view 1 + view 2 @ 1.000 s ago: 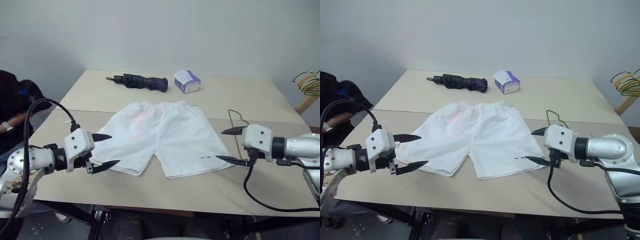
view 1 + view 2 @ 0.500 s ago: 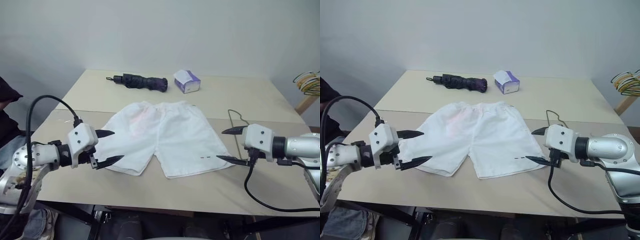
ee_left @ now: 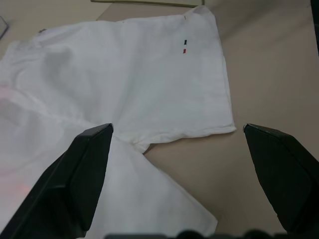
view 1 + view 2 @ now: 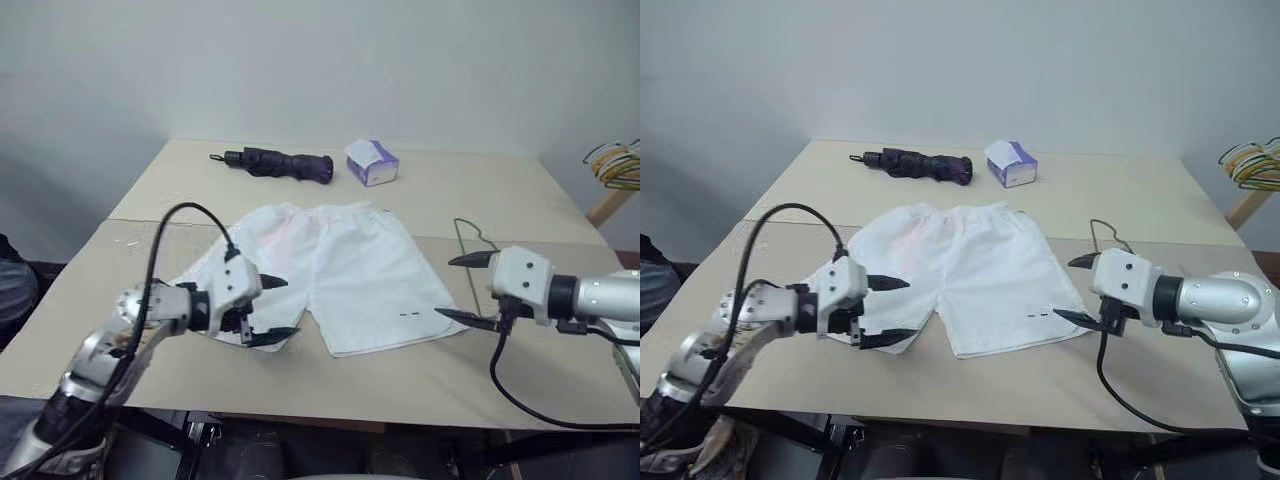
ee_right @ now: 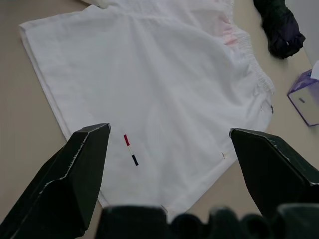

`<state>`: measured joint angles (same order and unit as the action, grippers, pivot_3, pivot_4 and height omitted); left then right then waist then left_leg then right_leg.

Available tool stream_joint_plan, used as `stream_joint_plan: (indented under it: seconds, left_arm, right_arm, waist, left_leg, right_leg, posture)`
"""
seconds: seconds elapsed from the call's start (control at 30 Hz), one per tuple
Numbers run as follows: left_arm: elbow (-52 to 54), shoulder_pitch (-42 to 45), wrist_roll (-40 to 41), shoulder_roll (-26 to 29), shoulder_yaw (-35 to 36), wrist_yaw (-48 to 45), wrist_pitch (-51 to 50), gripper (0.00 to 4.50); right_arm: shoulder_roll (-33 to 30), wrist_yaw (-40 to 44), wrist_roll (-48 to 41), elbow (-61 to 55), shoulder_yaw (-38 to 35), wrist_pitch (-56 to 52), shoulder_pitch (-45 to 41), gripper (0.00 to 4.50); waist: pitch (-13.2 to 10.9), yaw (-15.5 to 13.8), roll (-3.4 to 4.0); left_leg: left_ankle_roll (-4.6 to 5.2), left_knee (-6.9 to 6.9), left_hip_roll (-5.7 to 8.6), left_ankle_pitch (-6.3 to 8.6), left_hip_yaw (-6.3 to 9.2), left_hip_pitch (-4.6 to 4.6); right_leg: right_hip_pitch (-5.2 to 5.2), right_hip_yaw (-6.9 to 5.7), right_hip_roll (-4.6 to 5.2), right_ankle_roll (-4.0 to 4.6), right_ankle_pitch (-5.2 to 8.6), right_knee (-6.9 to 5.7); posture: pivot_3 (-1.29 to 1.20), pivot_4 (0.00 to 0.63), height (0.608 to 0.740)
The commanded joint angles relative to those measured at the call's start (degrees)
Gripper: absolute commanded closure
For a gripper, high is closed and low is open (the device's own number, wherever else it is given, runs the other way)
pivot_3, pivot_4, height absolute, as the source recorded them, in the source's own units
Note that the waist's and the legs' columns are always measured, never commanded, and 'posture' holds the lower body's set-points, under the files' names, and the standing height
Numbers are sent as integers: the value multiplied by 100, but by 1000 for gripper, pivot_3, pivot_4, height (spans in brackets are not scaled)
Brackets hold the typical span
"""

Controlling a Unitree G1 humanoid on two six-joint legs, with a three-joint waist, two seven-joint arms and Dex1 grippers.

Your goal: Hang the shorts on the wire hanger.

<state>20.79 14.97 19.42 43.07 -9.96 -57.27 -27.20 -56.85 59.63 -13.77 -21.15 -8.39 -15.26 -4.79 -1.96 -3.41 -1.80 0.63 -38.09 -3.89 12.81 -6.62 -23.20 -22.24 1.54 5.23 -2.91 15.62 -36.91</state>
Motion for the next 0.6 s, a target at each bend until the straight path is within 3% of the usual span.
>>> stream_joint_plan:
  seconds: [0.03,0.23,0.47,0.6]
  left_arm:
    - [-215,473,-380,-452,-676,-34,256,0]
    - [-1025,1130,-1205,-1158,-1757,-74,411,0]
    - [-1868,1588,-1781,-1637,-2256,-56,221,0]
    - [-2030,1659,-1954,-1556,-2506,-395,83,872]
  right_arm:
    - [49,-218,-41,-283,-235,-107,48,42]
    - [111,-430,-11,-433,-187,-216,104,42]
    - [145,-552,33,-497,-116,-237,150,42]
    - [186,-645,61,-488,-68,-247,102,0]
  waist:
    - [0,-6,0]
    - [2,58,-3]
    - [2,204,-3]
    - [2,293,-3]
  left_leg:
    - [0,-5,1,0,1,0]
    - [2,-23,2,1,7,-12]
    - [3,-29,3,1,12,-16]
    - [3,-28,3,2,13,-18]
  right_leg:
    - [4,0,0,-1,-1,0]
    - [3,0,-3,-6,-3,1]
    - [2,0,-3,-6,-3,0]
    - [1,0,-3,-6,-3,-1]
  posture:
    - [63,0,740]
    - [27,0,740]
    - [22,0,740]
    - [13,0,740]
